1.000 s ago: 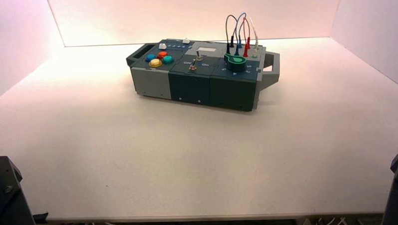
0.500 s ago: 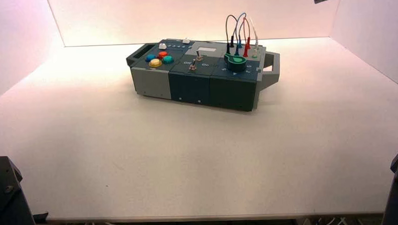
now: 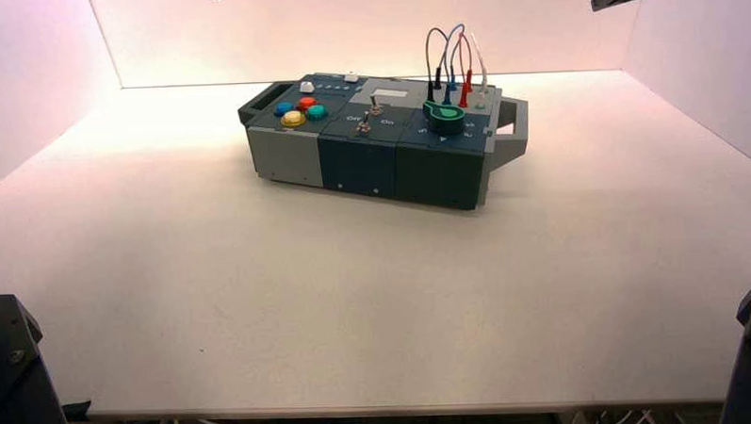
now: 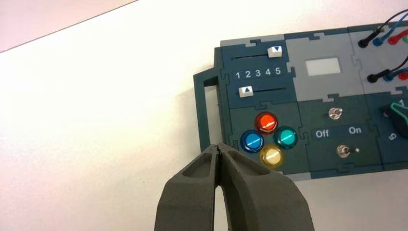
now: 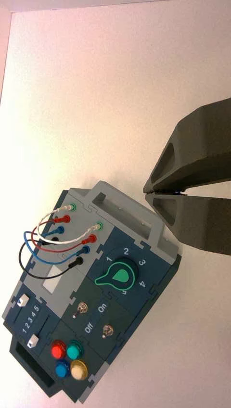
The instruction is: Push the red button with the left gripper.
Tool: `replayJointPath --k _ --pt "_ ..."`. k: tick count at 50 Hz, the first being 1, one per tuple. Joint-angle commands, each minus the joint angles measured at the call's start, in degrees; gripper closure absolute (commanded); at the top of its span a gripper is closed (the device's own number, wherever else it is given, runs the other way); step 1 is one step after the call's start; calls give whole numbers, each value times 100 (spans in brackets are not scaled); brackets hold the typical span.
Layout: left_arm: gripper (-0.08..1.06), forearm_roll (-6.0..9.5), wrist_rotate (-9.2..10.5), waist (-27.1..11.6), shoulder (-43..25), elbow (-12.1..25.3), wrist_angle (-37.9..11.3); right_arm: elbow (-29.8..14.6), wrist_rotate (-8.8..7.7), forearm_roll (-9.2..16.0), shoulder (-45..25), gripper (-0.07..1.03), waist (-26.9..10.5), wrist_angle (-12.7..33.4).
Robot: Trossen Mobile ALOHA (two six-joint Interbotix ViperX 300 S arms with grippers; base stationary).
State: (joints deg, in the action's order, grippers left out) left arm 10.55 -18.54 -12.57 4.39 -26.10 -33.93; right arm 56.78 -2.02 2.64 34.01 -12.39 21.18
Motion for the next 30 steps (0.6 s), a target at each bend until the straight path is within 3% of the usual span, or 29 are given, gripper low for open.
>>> replayJointPath --k 1,14,30 --pt "101 35 -26 -185 -53 272 -9 -211 -9 9 0 98 -35 0" --pt "101 62 -9 -510 -562 527 -79 -229 -18 9 -18 98 -35 62" --pt "101 97 26 -589 -1143 782 -132 -229 -18 9 -26 98 -35 79"
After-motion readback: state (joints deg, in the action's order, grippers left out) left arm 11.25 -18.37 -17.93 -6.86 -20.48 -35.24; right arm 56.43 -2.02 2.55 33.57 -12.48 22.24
